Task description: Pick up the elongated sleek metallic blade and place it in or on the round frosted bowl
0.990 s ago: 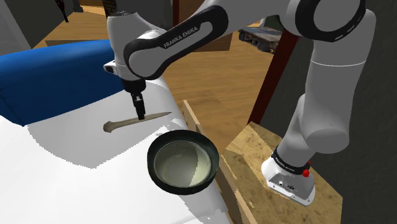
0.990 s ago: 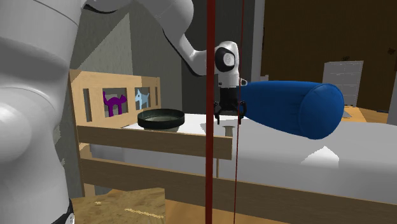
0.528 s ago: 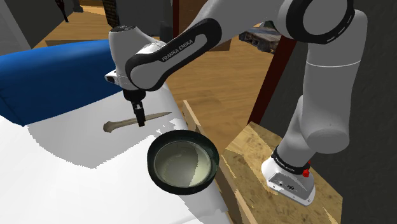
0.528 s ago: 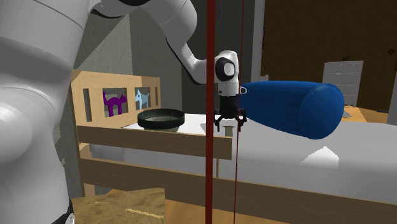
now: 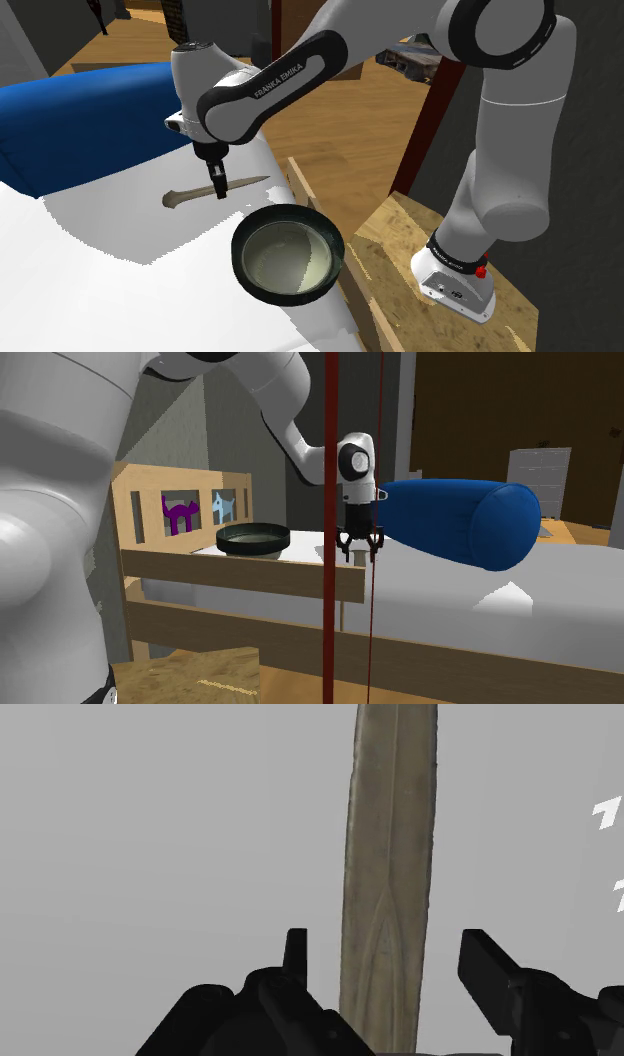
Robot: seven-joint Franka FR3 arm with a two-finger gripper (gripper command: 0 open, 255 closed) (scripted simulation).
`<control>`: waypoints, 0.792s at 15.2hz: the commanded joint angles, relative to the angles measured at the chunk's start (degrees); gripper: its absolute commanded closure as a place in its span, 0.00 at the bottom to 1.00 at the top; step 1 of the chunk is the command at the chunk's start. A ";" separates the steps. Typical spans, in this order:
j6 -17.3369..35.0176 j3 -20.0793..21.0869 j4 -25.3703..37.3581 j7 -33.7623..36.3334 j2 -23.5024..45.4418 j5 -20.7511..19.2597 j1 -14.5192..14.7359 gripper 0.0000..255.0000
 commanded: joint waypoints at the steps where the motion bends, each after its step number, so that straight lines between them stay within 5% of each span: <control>1: 0.10 -0.06 -0.04 0.01 0.12 -0.05 -0.03 1.00; 12: -1.83 0.13 0.79 -0.31 -1.01 0.36 -0.16 1.00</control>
